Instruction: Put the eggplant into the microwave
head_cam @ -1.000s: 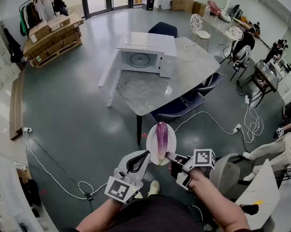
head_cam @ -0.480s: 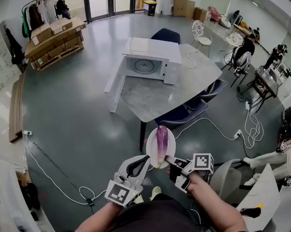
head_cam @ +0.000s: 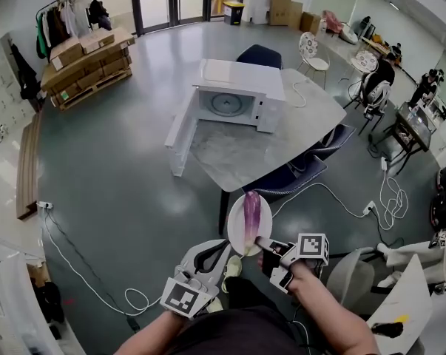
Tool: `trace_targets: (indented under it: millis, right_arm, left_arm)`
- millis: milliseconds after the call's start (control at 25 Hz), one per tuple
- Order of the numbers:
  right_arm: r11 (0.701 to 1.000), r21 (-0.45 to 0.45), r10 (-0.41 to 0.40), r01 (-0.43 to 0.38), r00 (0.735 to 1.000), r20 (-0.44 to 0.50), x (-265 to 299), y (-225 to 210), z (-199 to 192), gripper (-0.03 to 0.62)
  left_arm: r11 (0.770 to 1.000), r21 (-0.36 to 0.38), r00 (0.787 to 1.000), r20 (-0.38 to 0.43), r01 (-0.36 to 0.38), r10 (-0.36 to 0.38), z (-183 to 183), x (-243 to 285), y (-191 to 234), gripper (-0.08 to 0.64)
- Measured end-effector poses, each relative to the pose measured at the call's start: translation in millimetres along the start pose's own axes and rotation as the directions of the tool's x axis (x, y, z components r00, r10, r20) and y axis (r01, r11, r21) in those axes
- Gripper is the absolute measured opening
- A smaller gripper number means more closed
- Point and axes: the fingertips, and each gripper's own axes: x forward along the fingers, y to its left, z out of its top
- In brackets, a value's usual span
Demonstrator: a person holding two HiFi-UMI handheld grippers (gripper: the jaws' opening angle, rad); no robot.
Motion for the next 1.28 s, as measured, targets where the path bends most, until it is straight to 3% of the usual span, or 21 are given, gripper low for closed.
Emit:
trace_targets:
  millis: [400, 560, 680, 1040, 1280]
  right_arm:
    - [1.0, 0.006, -0.003, 0.003, 0.999, -0.047, 58, 0, 69, 0.018]
    - [1.0, 0.005, -0.006, 0.007, 0.998, -0.065, 87, 1, 113, 0.018]
    - [1.0, 0.013, -0.023, 0.024, 0.997, -0.076, 109, 1, 149, 0.018]
    - [1.0, 0.018, -0.018, 0.02, 0.994, -0.104, 159, 3, 239, 0.018]
    - [0.999, 0.02, -0.028, 0.03, 0.995, -0.098, 184, 4, 278, 0.018]
  left_arm:
    - [0.999, 0.017, 0.999, -0.019, -0.035, 0.035, -2, 53, 62, 0.008]
    - [0.997, -0.01, 0.996, -0.047, -0.07, 0.07, -6, 87, 98, 0.008]
    - [0.995, 0.018, 0.993, -0.066, -0.1, 0.101, -3, 116, 129, 0.008]
    - [0.993, 0.021, 0.99, -0.072, -0.119, 0.12, -3, 198, 188, 0.008]
    - [0.996, 0.025, 0.992, -0.089, -0.088, 0.09, -1, 239, 206, 0.008]
